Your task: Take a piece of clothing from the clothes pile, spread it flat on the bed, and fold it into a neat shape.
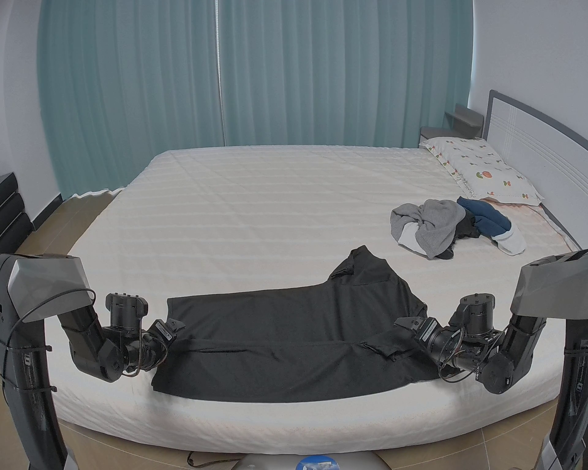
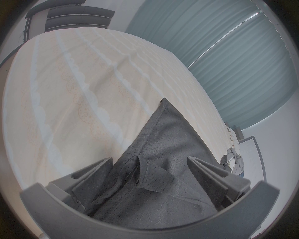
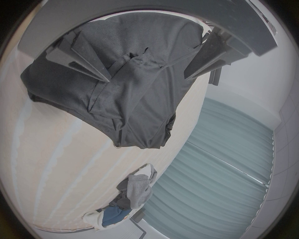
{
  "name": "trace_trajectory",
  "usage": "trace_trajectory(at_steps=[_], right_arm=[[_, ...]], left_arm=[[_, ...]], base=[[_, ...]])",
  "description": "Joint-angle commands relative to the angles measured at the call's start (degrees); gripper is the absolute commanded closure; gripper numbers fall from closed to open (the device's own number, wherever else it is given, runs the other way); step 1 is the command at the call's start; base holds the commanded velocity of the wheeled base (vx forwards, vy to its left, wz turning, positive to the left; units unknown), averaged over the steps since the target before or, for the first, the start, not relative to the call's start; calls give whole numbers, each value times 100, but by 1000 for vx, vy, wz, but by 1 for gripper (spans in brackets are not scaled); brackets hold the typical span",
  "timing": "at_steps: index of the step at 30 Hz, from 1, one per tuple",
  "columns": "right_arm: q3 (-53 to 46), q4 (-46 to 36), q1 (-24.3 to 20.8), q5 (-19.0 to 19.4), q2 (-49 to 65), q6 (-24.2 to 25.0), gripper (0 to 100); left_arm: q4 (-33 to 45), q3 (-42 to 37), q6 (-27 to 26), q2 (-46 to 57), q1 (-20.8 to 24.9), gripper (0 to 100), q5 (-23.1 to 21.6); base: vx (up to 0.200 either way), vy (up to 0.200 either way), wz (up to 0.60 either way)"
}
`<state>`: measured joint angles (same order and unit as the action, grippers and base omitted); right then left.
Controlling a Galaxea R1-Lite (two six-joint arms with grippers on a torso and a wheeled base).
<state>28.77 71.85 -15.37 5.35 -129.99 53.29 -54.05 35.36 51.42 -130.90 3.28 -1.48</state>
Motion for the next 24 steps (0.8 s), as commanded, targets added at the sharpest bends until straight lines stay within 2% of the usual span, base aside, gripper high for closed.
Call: trace_trajectory(at_steps=[1, 3, 7, 13, 22, 24], right_arm=[[138, 4, -45, -210, -404, 15, 0], [208, 13, -45, -342, -536, 15, 0], [270, 4, -45, -359, -624, 33, 0], [454, 4, -45, -368, -615, 490, 0], [366, -66, -36, -377, -325, 507, 0], [357, -365, -62, -386, -211, 516, 0]], left_arm=[[-9, -3, 0, -5, 6, 0, -2], [-9, -3, -9, -5, 6, 0, 7], [-9, -12, -9, -5, 15, 0, 7], [-9, -21, -27, -14, 15, 0, 7], [-18, -21, -36, -14, 24, 0, 7], [-18, -21, -36, -14, 24, 0, 7]], base=[[0, 0, 0], [0, 0, 0], [0, 0, 0], [0, 0, 0], [0, 0, 0], [0, 0, 0]])
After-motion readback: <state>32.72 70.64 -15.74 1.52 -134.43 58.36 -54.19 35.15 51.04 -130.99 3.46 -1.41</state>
